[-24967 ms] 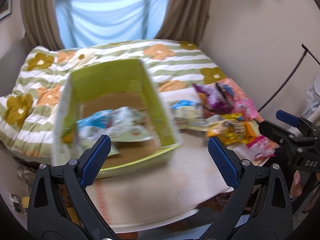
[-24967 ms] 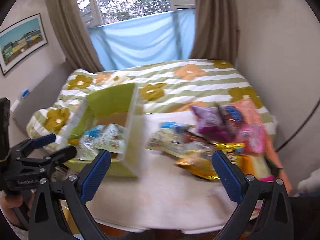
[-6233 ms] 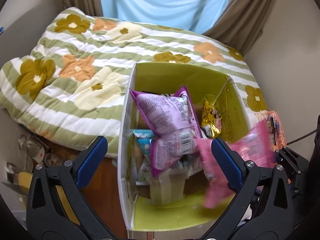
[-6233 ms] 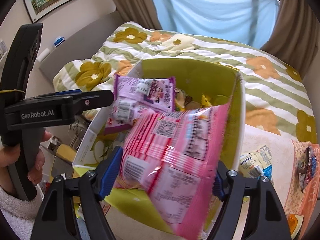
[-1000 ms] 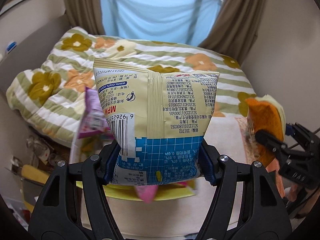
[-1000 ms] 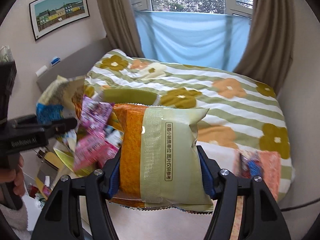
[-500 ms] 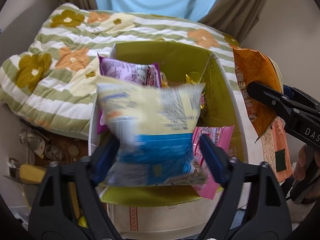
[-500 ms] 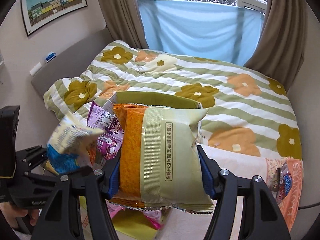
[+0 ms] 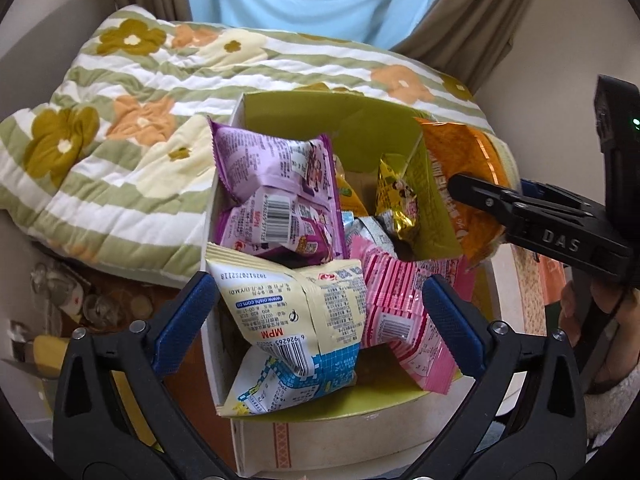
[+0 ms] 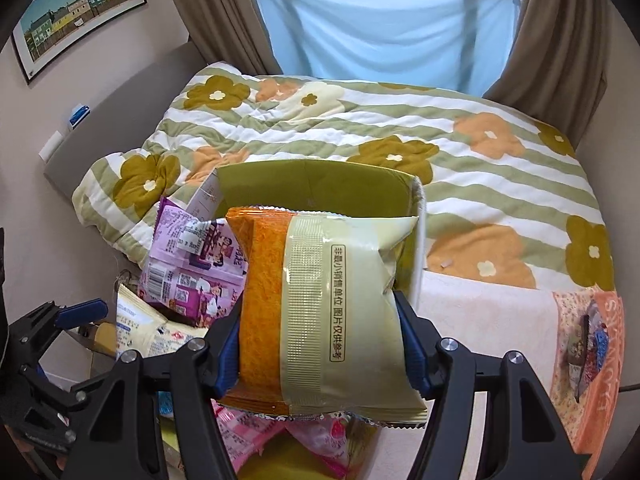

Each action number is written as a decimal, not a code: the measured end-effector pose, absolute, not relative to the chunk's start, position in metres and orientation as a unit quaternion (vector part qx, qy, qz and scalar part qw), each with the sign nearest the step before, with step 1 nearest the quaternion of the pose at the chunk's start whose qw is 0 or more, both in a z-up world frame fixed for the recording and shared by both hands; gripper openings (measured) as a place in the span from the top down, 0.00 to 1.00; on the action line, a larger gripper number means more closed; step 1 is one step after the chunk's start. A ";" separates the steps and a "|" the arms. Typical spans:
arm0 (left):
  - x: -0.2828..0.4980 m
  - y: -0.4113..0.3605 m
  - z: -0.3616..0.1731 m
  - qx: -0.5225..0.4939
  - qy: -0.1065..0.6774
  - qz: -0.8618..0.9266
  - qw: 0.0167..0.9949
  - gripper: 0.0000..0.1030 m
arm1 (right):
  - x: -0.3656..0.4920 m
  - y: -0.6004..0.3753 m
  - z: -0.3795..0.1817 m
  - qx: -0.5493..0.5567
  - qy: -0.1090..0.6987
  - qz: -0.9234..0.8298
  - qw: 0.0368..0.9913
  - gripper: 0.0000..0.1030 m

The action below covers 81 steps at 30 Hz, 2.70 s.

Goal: Organize snacks
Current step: 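Carry both bags into the cardboard box and open both grippers, then move both grippers back to the last snacks on the pink cloth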

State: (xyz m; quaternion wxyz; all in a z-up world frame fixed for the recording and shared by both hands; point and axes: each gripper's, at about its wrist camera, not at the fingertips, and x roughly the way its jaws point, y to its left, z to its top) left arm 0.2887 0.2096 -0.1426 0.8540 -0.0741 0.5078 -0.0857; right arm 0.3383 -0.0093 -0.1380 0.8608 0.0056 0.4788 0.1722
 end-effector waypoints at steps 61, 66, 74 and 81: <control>0.330 -0.205 -0.112 0.170 0.468 -0.375 0.782 0.01 | 0.139 -0.321 -0.159 0.134 0.453 -0.153 0.868 0.13; 0.350 -0.267 -0.152 0.209 0.491 -0.388 0.751 0.01 | 0.132 -0.341 -0.190 0.150 0.461 -0.168 0.858 0.00; 0.388 -0.327 -0.217 0.257 0.526 -0.370 0.721 0.01 | 0.127 -0.349 -0.231 0.122 0.473 -0.193 0.851 0.00; 0.405 -0.345 -0.257 0.281 0.547 -0.357 0.703 0.01 | 0.146 -0.345 -0.257 0.120 0.485 -0.172 0.849 0.00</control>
